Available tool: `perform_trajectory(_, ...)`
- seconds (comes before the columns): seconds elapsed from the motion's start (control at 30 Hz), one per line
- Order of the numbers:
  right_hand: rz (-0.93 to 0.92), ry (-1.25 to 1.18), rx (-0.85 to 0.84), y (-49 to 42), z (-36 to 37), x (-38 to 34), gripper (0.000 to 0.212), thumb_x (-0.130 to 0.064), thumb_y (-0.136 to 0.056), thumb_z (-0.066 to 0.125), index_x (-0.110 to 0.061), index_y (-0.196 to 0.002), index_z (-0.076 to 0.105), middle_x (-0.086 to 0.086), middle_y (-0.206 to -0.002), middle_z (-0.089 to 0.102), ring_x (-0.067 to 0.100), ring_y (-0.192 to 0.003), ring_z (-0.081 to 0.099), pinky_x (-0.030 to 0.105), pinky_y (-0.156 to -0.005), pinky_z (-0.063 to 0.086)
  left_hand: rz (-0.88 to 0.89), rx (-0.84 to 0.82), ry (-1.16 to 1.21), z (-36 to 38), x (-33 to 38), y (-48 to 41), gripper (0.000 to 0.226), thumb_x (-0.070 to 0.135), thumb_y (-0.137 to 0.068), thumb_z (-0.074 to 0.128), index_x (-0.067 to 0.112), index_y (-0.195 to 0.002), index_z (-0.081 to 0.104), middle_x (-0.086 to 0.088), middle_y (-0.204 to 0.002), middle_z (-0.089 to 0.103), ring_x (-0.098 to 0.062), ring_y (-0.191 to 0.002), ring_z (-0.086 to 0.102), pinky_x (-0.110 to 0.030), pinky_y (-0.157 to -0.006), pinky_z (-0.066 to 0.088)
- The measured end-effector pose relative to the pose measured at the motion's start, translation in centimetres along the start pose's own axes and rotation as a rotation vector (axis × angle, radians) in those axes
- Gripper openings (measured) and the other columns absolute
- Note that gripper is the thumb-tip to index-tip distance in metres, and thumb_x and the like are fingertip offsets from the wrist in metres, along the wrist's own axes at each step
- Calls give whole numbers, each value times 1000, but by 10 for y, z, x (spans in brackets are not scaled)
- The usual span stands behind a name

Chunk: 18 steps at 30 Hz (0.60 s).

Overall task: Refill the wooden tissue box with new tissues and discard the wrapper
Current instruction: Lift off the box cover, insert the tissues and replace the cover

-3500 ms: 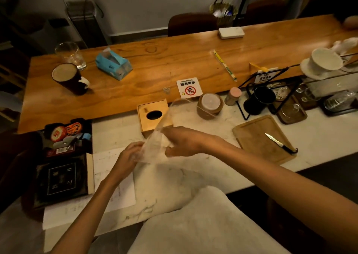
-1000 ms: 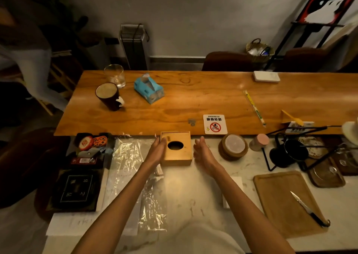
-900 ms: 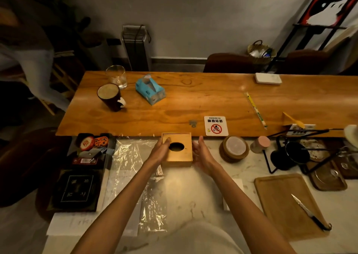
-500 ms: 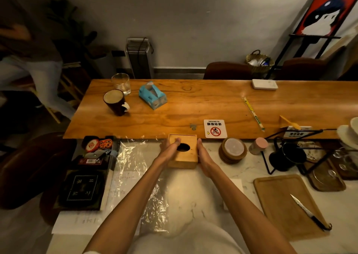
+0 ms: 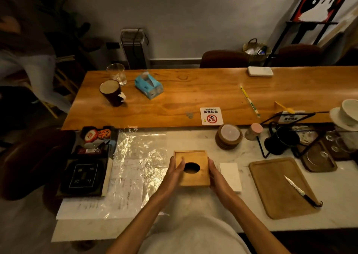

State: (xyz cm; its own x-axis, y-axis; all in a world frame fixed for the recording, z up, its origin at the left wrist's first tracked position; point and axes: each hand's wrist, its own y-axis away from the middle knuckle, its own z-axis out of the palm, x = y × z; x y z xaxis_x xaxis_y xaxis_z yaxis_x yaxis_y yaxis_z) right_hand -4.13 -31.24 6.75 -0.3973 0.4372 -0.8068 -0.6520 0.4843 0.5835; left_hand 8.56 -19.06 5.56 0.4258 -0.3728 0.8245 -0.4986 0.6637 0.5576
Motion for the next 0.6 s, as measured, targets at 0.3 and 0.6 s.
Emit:
perform_trajectory(0.3,-49,101,-111,24,3,51,47,-57,-93,48,-55,-138,35,-19,-138,55,5,-125,54,32,-109,41,-44,75,5,-12,-64,15,83,57,-80,59,32,-152,26,10,-158,31,-13,-143,33,-46,-119,27)
perform_trajectory(0.6,-667,1353,-8,16,-22,78,95,-48,-78,73,-32,-154,18,1,-164,7,24,-151,2,40,-119,23,33,80,-38,-24,-62,28,46,39,-95,55,50,-137,39,13,-150,41,-10,-137,41,-44,-114,36)
